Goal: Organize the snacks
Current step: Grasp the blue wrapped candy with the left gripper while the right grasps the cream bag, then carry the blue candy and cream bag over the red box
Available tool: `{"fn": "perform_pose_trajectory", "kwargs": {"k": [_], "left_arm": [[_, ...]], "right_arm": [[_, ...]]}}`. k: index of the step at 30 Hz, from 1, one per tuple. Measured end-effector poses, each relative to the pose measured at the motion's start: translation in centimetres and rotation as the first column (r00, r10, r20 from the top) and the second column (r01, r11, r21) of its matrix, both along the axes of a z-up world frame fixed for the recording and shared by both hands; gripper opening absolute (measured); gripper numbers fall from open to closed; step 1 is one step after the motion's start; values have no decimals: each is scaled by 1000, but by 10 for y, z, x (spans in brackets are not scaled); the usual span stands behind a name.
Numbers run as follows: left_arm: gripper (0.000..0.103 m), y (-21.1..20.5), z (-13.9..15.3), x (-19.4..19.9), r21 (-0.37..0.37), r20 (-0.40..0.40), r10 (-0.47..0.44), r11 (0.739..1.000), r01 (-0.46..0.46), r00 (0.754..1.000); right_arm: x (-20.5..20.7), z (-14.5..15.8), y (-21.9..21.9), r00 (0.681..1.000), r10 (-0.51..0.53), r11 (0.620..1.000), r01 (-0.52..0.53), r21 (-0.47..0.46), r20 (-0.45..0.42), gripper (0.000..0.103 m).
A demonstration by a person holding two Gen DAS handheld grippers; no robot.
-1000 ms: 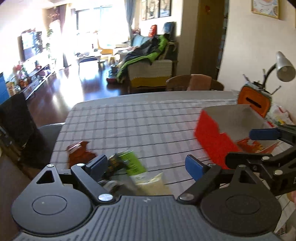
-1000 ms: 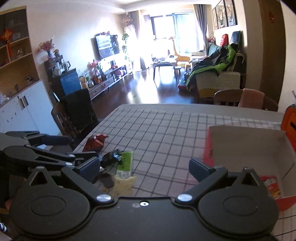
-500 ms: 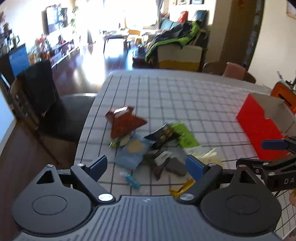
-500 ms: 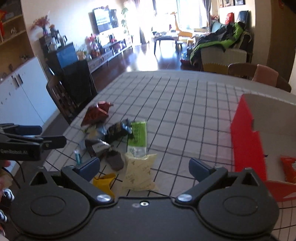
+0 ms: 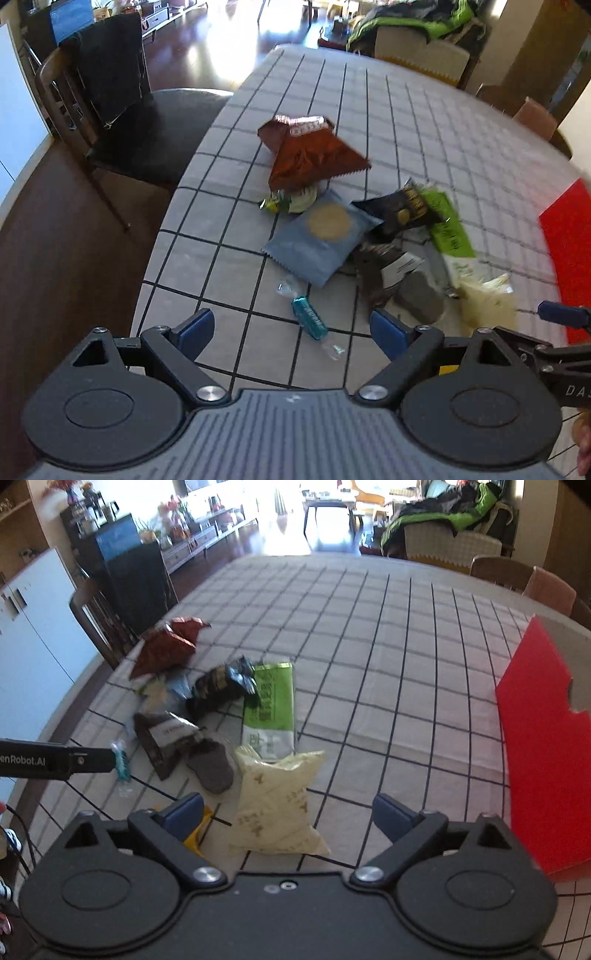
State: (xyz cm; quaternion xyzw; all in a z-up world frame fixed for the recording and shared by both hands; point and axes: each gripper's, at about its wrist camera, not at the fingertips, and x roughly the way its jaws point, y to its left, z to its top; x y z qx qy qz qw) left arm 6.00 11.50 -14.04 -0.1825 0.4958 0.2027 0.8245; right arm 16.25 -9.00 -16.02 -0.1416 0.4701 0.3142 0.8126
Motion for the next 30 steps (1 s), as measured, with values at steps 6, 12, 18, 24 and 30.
{"fn": "perform_pose_trajectory", "kwargs": {"k": [6, 12, 18, 24, 30], "left_arm": [[84, 5, -16, 12, -37, -61, 22, 999, -24, 998], [64, 10, -21, 18, -57, -77, 33, 998, -38, 996], [38, -1, -21, 22, 16, -83, -11, 1000, 12, 997], [15, -2, -20, 20, 45, -88, -39, 998, 43, 995], [11, 10, -21, 15, -6, -64, -20, 1000, 19, 998]], "right_arm": [[6, -10, 5, 1000, 10, 1000, -11, -22, -29, 89], [11, -14, 9, 1000, 11, 999, -12, -47, -21, 78], [12, -16, 12, 1000, 17, 998, -17, -56, 2, 61], [10, -14, 12, 1000, 24, 999, -23, -47, 17, 44], [10, -11, 4, 1000, -9, 1000, 9, -19, 9, 36]]}}
